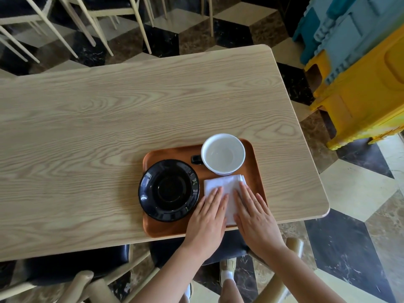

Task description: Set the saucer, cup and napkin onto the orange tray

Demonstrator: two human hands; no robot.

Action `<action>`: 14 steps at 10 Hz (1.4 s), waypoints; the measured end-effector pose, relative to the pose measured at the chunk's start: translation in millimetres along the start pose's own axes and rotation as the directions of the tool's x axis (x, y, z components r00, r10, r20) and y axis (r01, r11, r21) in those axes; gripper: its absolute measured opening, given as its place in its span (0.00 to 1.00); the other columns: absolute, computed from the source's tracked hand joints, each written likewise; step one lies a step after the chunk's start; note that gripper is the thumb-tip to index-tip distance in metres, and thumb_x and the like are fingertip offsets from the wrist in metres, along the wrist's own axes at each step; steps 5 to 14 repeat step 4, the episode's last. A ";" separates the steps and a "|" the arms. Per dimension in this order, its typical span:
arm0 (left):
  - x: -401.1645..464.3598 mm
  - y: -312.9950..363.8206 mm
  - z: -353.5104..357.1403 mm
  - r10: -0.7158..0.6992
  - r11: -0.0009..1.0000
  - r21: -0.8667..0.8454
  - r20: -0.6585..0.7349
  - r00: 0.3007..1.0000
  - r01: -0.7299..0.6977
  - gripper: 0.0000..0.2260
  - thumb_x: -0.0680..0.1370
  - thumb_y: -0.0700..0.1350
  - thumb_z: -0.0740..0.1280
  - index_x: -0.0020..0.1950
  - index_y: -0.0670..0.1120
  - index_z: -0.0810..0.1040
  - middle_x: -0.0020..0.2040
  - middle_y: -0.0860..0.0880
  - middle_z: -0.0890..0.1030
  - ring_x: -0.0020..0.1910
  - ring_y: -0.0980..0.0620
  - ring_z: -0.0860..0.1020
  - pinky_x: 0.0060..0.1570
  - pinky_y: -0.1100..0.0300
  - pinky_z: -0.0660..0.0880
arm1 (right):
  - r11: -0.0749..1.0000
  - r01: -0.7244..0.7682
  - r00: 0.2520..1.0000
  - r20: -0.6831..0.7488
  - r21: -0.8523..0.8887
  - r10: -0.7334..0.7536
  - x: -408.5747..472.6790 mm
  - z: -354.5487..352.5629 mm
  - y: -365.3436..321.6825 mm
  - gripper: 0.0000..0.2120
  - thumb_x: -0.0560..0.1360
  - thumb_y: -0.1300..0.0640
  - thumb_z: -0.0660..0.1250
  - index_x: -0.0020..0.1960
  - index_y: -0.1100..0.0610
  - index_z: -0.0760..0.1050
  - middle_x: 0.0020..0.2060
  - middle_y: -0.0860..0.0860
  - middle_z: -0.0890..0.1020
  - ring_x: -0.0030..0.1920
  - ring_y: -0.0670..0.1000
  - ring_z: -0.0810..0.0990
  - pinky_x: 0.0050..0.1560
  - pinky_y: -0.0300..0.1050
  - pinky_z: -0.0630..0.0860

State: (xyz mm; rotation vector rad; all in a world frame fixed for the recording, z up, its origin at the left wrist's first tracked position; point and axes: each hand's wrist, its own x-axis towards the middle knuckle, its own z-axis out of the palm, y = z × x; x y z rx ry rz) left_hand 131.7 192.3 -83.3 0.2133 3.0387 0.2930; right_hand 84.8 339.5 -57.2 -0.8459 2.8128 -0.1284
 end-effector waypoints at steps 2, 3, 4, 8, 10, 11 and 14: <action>2.3 2.3 -17.0 -0.022 1.000 -0.008 0.094 0.995 0.023 0.23 0.75 0.49 0.67 0.68 0.43 0.70 0.70 0.43 0.70 0.70 0.48 0.67 0.66 0.53 0.67 | 0.996 -0.003 0.998 0.068 0.084 -0.002 0.8 -5.3 1.0 0.25 0.74 0.59 0.65 0.69 0.62 0.65 0.70 0.60 0.65 0.70 0.59 0.64 0.66 0.60 0.64; 8.2 1.6 -31.1 -0.002 0.999 -0.038 0.218 0.976 0.010 0.24 0.80 0.48 0.58 0.74 0.43 0.58 0.76 0.42 0.59 0.75 0.46 0.56 0.72 0.52 0.56 | 0.995 -0.017 0.996 0.093 0.098 0.008 3.4 -18.1 3.2 0.25 0.74 0.57 0.67 0.68 0.61 0.67 0.70 0.60 0.67 0.69 0.60 0.66 0.67 0.60 0.64; 14.3 0.8 -60.2 -0.025 0.999 -0.024 0.275 0.961 0.033 0.17 0.79 0.49 0.57 0.66 0.45 0.68 0.66 0.41 0.72 0.65 0.42 0.70 0.58 0.50 0.69 | 0.986 -0.089 0.987 0.148 0.138 0.069 9.1 -43.6 1.6 0.19 0.73 0.53 0.65 0.63 0.57 0.72 0.62 0.57 0.77 0.62 0.58 0.74 0.65 0.51 0.67; 14.3 0.8 -60.2 -0.025 0.999 -0.024 0.275 0.961 0.033 0.17 0.79 0.49 0.57 0.66 0.45 0.68 0.66 0.41 0.72 0.65 0.42 0.70 0.58 0.50 0.69 | 0.986 -0.089 0.987 0.148 0.138 0.069 9.1 -43.6 1.6 0.19 0.73 0.53 0.65 0.63 0.57 0.72 0.62 0.57 0.77 0.62 0.58 0.74 0.65 0.51 0.67; 14.3 0.8 -60.2 -0.025 0.999 -0.024 0.275 0.961 0.033 0.17 0.79 0.49 0.57 0.66 0.45 0.68 0.66 0.41 0.72 0.65 0.42 0.70 0.58 0.50 0.69 | 0.986 -0.089 0.987 0.148 0.138 0.069 9.1 -43.6 1.6 0.19 0.73 0.53 0.65 0.63 0.57 0.72 0.62 0.57 0.77 0.62 0.58 0.74 0.65 0.51 0.67; 14.3 0.8 -60.2 -0.025 0.999 -0.024 0.275 0.961 0.033 0.17 0.79 0.49 0.57 0.66 0.45 0.68 0.66 0.41 0.72 0.65 0.42 0.70 0.58 0.50 0.69 | 0.986 -0.089 0.987 0.148 0.138 0.069 9.1 -43.6 1.6 0.19 0.73 0.53 0.65 0.63 0.57 0.72 0.62 0.57 0.77 0.62 0.58 0.74 0.65 0.51 0.67; 14.3 0.8 -60.2 -0.025 0.999 -0.024 0.275 0.961 0.033 0.17 0.79 0.49 0.57 0.66 0.45 0.68 0.66 0.41 0.72 0.65 0.42 0.70 0.58 0.50 0.69 | 0.986 -0.089 0.987 0.148 0.138 0.069 9.1 -43.6 1.6 0.19 0.73 0.53 0.65 0.63 0.57 0.72 0.62 0.57 0.77 0.62 0.58 0.74 0.65 0.51 0.67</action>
